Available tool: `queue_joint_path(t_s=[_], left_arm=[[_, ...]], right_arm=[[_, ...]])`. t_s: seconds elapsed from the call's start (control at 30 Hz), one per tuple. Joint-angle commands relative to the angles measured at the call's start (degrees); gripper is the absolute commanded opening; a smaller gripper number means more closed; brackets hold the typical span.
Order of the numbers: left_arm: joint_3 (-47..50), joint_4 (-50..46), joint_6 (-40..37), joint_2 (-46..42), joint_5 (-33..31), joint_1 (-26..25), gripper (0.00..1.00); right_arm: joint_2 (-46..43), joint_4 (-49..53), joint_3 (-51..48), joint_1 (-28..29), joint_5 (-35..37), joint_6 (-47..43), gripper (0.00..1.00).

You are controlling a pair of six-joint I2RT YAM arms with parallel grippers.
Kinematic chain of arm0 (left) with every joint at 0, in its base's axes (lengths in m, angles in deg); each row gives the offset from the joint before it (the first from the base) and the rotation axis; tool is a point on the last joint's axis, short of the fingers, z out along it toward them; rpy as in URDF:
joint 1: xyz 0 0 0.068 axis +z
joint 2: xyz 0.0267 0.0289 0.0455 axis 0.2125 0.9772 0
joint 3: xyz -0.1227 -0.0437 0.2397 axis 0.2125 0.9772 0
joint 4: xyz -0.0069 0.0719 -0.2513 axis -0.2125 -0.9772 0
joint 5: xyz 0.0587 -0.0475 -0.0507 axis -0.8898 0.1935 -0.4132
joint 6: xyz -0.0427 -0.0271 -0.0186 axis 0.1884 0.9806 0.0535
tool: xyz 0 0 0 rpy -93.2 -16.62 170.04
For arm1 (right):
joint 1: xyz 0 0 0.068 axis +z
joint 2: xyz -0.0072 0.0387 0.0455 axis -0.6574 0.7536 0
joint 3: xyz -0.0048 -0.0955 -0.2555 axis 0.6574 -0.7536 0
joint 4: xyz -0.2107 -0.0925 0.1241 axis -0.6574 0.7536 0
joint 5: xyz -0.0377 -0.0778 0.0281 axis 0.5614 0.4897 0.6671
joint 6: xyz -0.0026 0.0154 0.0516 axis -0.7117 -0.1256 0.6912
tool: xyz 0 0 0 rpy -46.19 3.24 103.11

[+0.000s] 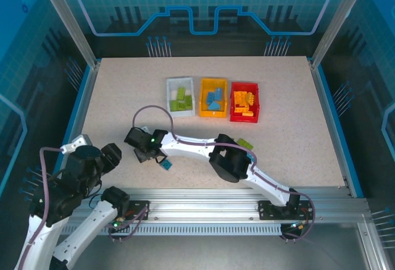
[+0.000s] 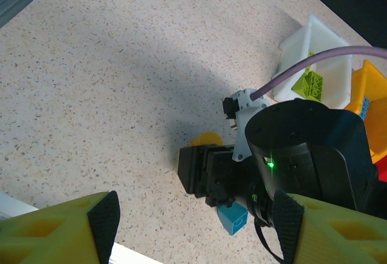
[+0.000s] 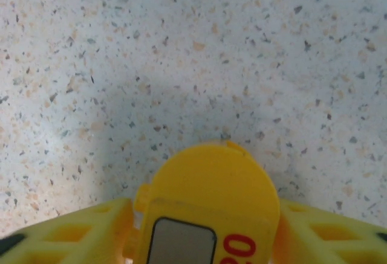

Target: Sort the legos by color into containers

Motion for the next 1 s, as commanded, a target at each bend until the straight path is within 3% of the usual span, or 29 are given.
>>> queue_joint_path(t_s=[0.0, 0.17, 0.33, 0.5, 0.6, 0.8, 0.97], left_arm=[[1.1, -1.0, 1.5, -1.0, 0.9, 0.2, 0.72], [1.7, 2.0, 0.2, -0.8, 5.6, 0.2, 0.72], [4.0, 11.7, -0.2, 2.6, 16.9, 0.2, 0.72], [6.1, 27.4, 2.4, 10.9, 26.8, -0.3, 0.71], [5.3, 35.4, 2.8, 18.4, 26.1, -5.3, 0.72], [-2.5, 45.7, -1.6, 37.4, 18.7, -21.3, 0.72], [-5.7, 51.5, -1.5, 47.9, 19.7, -24.9, 0.73]], right_arm=[[2.2, 3.1, 2.2, -1.4, 0.6, 0.5, 0.47], [-2.9, 2.2, -0.7, -1.4, 1.0, -0.2, 0.31], [-23.0, -4.0, -18.9, -3.0, 6.5, -0.8, 0.30], [-42.7, -4.7, -38.1, -11.9, 7.6, 0.6, 0.30], [-50.2, -4.8, -46.2, -20.5, 6.3, 0.2, 0.30], [-52.6, -3.2, -49.2, -38.0, 1.8, -3.3, 0.31], [-43.5, 0.6, -42.6, -45.3, 1.7, -5.0, 0.31]])
